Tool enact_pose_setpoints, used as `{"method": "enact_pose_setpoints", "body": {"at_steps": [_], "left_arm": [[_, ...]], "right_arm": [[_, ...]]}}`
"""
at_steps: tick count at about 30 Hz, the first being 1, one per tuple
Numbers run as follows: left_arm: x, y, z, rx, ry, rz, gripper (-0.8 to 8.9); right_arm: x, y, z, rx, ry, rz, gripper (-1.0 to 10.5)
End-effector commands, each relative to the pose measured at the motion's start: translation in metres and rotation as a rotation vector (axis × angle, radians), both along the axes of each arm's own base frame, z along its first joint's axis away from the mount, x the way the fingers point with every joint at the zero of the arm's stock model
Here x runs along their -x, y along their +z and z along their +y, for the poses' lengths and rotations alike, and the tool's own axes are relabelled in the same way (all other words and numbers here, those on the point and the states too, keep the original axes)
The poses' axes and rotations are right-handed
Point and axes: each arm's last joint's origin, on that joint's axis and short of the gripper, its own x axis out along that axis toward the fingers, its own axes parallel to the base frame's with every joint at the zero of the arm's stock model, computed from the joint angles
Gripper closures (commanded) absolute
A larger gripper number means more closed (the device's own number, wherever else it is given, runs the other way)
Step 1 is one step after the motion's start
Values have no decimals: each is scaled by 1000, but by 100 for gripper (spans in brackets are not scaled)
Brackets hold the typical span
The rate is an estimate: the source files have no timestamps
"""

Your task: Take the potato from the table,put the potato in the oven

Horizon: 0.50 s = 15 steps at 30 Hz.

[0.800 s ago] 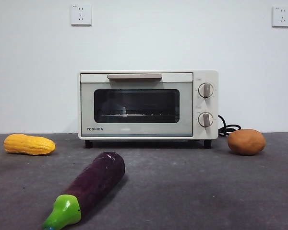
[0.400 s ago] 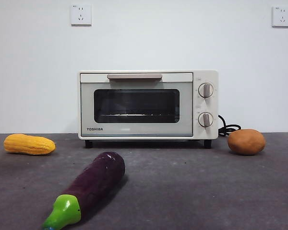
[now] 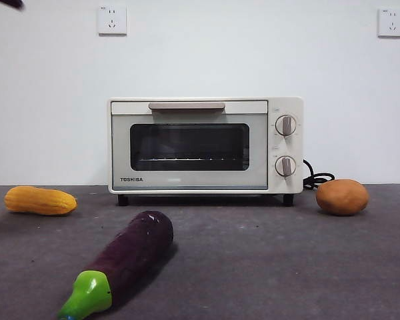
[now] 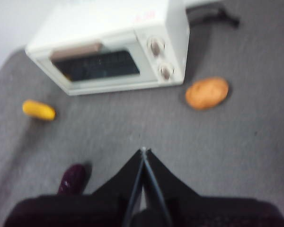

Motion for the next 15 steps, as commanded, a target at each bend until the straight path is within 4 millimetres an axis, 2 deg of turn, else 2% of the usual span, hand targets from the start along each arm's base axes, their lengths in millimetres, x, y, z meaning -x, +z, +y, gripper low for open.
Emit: {"method": "enact_pose_setpoints", "body": {"at_steps": [1, 8, 15], "left_arm": [[-23, 1, -7, -21, -43, 12, 820], [-78, 3, -30, -51, -113, 45, 820], [-130, 2, -49, -52, -147, 61, 820]], "right_arm": [[-15, -1, 1, 15, 56, 41, 946], [-43, -11, 2, -35, 106, 164, 946], [-51, -17, 2, -42, 108, 229, 946]]}}
